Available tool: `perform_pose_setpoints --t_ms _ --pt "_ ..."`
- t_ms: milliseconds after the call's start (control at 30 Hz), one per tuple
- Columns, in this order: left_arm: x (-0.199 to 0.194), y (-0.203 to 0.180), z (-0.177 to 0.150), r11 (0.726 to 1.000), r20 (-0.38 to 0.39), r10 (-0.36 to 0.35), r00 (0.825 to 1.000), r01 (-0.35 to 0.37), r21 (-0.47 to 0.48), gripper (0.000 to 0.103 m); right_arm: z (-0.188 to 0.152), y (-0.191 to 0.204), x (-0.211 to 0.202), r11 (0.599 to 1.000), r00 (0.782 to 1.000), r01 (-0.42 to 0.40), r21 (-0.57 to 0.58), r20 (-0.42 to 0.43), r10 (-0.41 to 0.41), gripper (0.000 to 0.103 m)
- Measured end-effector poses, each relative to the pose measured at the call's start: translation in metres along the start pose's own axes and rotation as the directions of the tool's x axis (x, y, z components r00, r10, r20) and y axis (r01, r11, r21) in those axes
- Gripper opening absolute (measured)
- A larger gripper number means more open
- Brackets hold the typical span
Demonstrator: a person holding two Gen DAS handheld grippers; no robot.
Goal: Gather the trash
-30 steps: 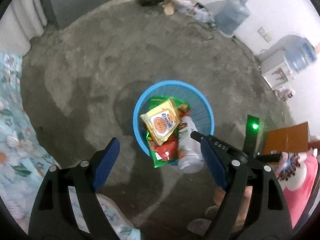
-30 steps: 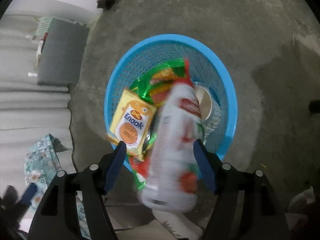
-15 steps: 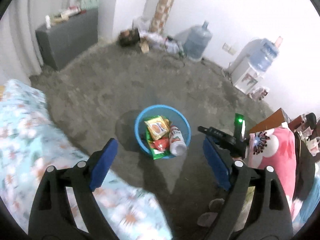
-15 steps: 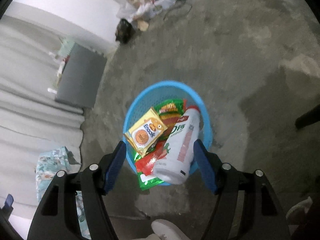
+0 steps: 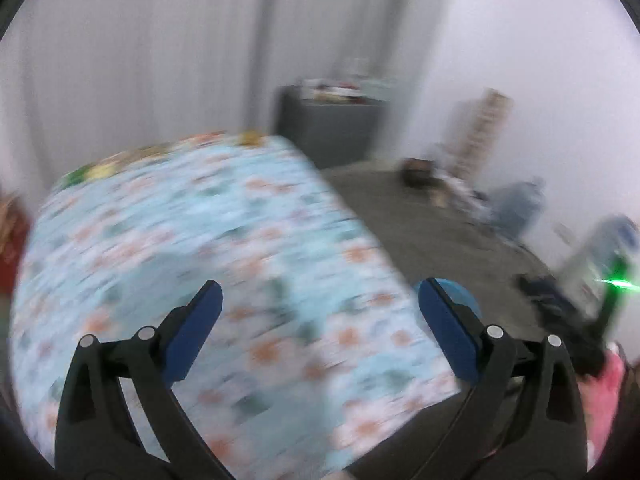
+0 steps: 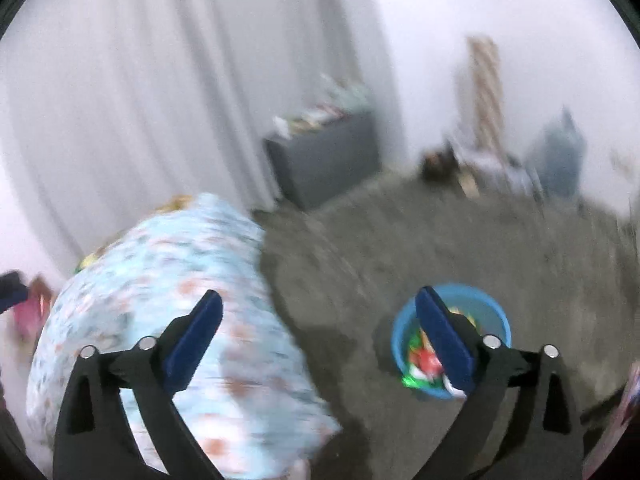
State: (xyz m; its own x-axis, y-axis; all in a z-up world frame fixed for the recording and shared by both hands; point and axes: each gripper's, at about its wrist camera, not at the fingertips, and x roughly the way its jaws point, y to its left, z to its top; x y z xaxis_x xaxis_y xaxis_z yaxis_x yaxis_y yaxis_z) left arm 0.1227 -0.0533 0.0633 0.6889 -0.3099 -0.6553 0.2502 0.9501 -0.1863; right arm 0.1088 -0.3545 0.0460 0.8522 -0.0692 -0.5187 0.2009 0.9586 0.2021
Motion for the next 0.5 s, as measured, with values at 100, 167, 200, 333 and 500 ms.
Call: perform_pose_setpoints --t_ms 100,167,200,333,500 --pt "-0.024 0.027 -0.02 0.988 0.037 0.149 0.988 -0.147 -0.046 0.094 -0.001 0.057 -0.026 0.992 0.999 -0.028 -0.119 0.032 0.032 0.097" --pt "-0.037 0.034 -0.036 0.971 0.06 0.237 0.97 -0.235 -0.038 0.094 -0.005 0.087 -0.041 0.981 0.997 -0.05 -0.188 0.044 0.059 0.097" --pt "-0.042 0.039 -0.041 0.965 0.061 0.261 0.963 -0.259 -0.039 0.094 -0.008 0.1 -0.048 0.976 0.996 -0.067 -0.208 0.047 0.079 0.097" --pt "-0.061 0.053 -0.068 0.953 0.033 0.293 0.956 -0.289 -0.089 0.094 -0.027 0.137 -0.061 0.965 0.997 -0.074 -0.253 -0.018 0.071 0.097" --pt "-0.05 0.06 -0.099 0.942 -0.089 0.301 0.949 -0.311 -0.125 0.094 -0.062 0.152 -0.057 0.959 0.986 0.004 -0.285 -0.156 -0.051 0.097"
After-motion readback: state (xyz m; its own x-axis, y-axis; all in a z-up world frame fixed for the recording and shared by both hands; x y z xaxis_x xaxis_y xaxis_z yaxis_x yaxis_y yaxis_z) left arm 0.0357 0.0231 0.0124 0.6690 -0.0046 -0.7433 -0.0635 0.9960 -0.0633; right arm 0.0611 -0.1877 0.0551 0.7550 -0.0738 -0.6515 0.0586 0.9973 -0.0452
